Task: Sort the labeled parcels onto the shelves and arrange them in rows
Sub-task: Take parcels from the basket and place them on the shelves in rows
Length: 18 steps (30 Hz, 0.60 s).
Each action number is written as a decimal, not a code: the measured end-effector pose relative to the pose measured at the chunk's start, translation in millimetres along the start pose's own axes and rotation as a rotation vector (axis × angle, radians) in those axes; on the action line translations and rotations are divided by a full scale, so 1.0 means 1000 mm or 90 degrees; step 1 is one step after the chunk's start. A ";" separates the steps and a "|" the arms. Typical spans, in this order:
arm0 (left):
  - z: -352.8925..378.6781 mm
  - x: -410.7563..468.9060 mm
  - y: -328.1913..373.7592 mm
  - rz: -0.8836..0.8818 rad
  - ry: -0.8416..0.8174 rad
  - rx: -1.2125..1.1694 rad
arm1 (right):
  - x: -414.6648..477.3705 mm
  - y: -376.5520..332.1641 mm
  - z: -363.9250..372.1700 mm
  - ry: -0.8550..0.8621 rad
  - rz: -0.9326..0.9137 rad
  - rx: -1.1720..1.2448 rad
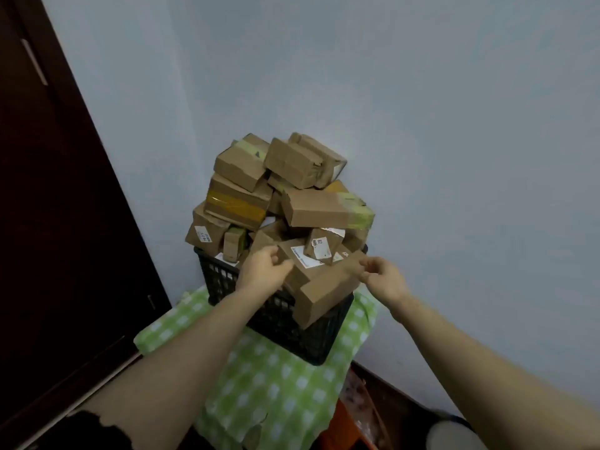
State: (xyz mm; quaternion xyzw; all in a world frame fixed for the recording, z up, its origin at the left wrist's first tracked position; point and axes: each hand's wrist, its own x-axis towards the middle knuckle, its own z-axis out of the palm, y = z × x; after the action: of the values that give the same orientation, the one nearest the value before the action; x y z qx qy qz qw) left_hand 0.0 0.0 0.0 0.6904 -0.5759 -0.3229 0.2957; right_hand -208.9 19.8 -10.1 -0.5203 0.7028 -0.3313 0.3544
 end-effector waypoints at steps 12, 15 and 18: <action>0.044 0.101 0.074 -0.266 0.173 -0.400 | 0.146 -0.006 -0.052 0.004 0.050 0.297; 0.047 0.110 0.071 -0.284 0.187 -0.455 | 0.161 -0.008 -0.050 -0.042 0.079 0.350; 0.044 0.115 0.072 -0.300 0.179 -0.540 | 0.166 -0.012 -0.048 -0.069 0.109 0.435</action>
State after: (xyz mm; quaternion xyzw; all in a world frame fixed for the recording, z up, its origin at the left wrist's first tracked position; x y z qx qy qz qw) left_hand -63.4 -126.2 16.4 0.6576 -0.1774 -0.4903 0.5438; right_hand -278.2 -138.6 -0.4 -0.3276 0.5727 -0.4883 0.5712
